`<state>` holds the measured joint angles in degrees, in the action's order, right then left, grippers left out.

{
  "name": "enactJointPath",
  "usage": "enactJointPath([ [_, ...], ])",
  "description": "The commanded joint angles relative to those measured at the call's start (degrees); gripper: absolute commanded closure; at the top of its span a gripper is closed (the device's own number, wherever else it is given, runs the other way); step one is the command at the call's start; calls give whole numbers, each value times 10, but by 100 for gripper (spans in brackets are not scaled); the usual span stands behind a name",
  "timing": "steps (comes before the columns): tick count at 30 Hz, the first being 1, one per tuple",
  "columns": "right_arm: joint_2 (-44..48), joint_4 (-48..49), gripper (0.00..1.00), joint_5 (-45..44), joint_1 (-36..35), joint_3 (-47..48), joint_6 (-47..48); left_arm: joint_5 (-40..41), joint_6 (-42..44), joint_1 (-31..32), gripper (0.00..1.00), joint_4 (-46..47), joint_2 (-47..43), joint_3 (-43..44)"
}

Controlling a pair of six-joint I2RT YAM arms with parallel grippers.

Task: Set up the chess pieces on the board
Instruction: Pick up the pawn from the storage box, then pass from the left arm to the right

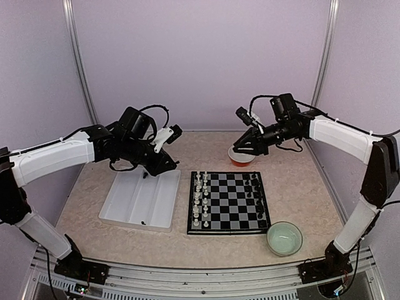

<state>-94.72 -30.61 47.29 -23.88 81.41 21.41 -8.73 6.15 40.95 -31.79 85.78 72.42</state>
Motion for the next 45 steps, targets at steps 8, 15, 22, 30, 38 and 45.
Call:
enactJointPath([
  [8,-117,-29,71,96,-81,132,-95,-128,-90,51,88,201,29,-25],
  [15,-138,-54,72,107,-114,161,-88,-127,-92,69,88,206,71,3],
  [22,-125,-68,70,76,-135,139,-61,-126,-93,71,88,208,74,5],
  [30,-130,-81,71,54,-149,136,-50,-120,-91,71,88,202,66,7],
  [38,-124,-82,72,36,-156,127,-45,-113,-89,70,88,198,60,5],
  [45,-114,-77,76,24,-156,115,-45,-107,-88,70,88,192,56,2],
])
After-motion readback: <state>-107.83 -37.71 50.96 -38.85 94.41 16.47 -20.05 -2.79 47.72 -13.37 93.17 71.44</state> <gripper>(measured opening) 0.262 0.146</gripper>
